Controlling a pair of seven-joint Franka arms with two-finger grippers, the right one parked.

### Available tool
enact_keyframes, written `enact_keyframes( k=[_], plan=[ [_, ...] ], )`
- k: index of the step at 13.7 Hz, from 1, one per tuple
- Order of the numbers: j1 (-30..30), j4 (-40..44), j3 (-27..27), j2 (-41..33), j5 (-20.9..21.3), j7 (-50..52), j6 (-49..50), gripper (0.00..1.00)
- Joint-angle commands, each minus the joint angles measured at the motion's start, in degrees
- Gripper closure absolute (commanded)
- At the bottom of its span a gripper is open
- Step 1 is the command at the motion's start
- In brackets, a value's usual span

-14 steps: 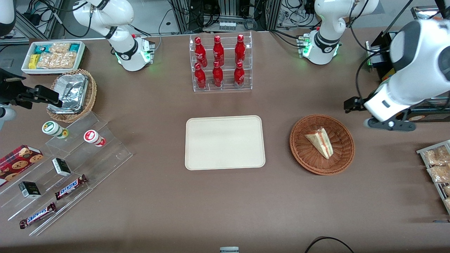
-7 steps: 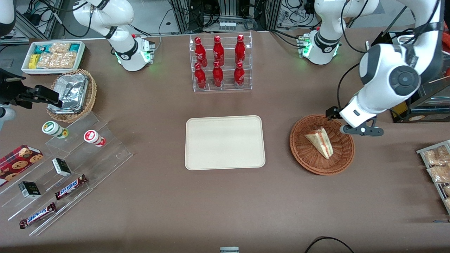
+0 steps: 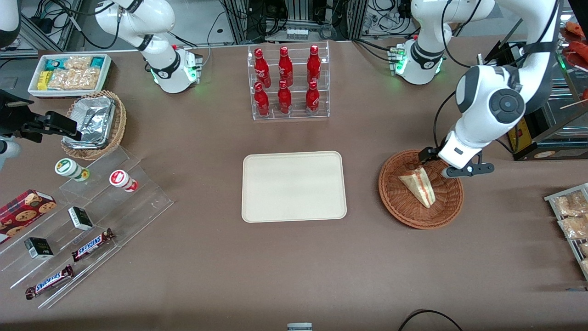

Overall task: Place sandwich from basket to tray
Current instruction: 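Lower the open left gripper around the wrapped sandwich in the basket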

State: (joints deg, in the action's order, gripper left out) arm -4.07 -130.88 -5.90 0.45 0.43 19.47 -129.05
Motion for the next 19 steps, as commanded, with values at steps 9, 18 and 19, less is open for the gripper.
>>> enact_keyframes(
  k=[9,18,19],
  plan=[
    [-3.2,-6.6,0.3,3.6,0.6,41.7,-17.6,0.0],
    [-3.2,-5.5,0.3,10.0,4.6,45.2,-21.3,0.03],
    [-3.2,-5.4,0.3,10.4,4.6,45.1,-21.4,0.25]
  ],
)
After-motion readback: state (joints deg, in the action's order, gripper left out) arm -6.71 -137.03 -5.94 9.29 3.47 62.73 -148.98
